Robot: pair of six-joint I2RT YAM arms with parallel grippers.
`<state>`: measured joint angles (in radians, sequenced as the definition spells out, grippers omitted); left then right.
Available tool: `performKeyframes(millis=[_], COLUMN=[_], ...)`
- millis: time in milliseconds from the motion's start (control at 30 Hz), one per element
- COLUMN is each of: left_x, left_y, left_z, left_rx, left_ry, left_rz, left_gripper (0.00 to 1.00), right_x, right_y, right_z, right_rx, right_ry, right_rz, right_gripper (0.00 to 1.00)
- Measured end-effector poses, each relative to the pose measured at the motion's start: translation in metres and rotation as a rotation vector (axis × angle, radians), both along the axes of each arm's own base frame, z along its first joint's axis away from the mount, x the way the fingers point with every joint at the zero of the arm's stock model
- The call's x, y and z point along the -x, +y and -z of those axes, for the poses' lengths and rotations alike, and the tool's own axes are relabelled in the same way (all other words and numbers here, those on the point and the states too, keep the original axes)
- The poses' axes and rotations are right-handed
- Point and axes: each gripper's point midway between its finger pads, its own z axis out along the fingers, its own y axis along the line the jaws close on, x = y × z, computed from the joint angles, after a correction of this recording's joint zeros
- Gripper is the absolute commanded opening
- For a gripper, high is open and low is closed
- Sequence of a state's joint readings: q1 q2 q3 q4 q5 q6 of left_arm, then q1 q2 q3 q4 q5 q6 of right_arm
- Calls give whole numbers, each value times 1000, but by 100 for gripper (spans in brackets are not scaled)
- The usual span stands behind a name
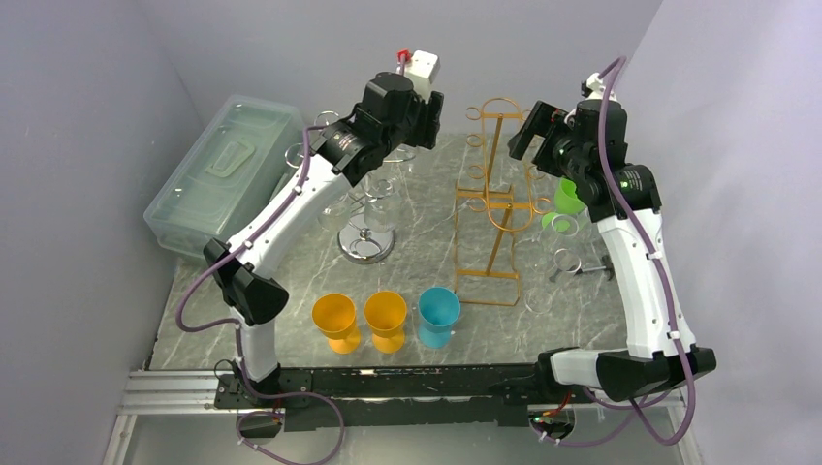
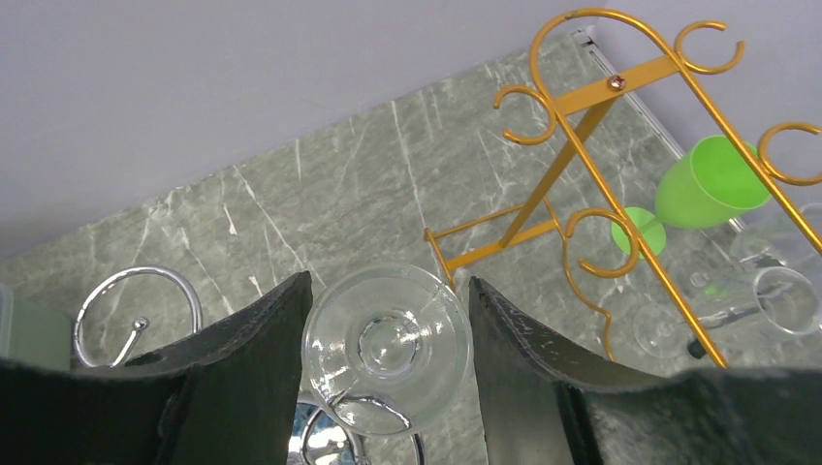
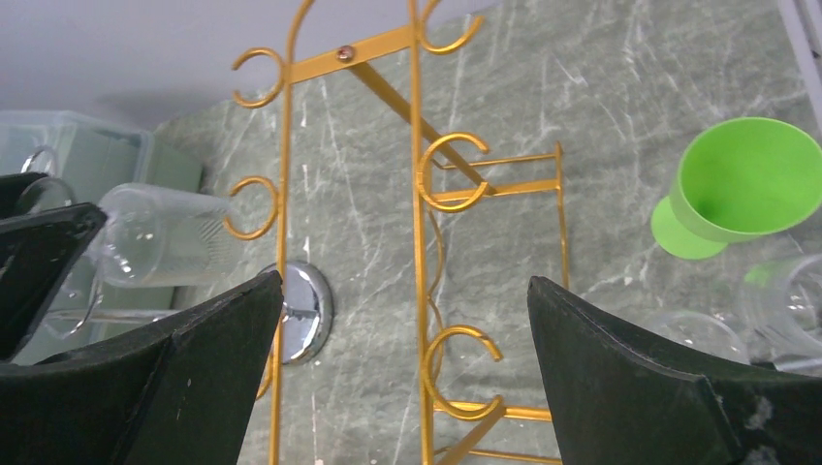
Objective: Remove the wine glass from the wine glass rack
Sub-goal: Pick up the wine glass from the wine rack.
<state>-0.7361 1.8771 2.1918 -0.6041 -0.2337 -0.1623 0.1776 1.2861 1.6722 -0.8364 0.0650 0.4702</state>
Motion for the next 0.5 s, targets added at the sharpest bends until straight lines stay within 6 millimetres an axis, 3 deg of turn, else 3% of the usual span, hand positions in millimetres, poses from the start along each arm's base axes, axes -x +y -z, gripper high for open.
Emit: performKeyframes(millis=[267,500], left_x=[6,7], left_y=[-8,-11], left_z=[-11,-33], left_rx=[44,108], left_ry=[26,10], left_rz=[36,45], left_gripper=[26,25], right_x=[2,2], right_y=[29,46], right_z=[-20,-41], right_rx=[-25,-61], right_ry=[-69,-133], right_rz=[-89,-146], right_gripper=[99,99])
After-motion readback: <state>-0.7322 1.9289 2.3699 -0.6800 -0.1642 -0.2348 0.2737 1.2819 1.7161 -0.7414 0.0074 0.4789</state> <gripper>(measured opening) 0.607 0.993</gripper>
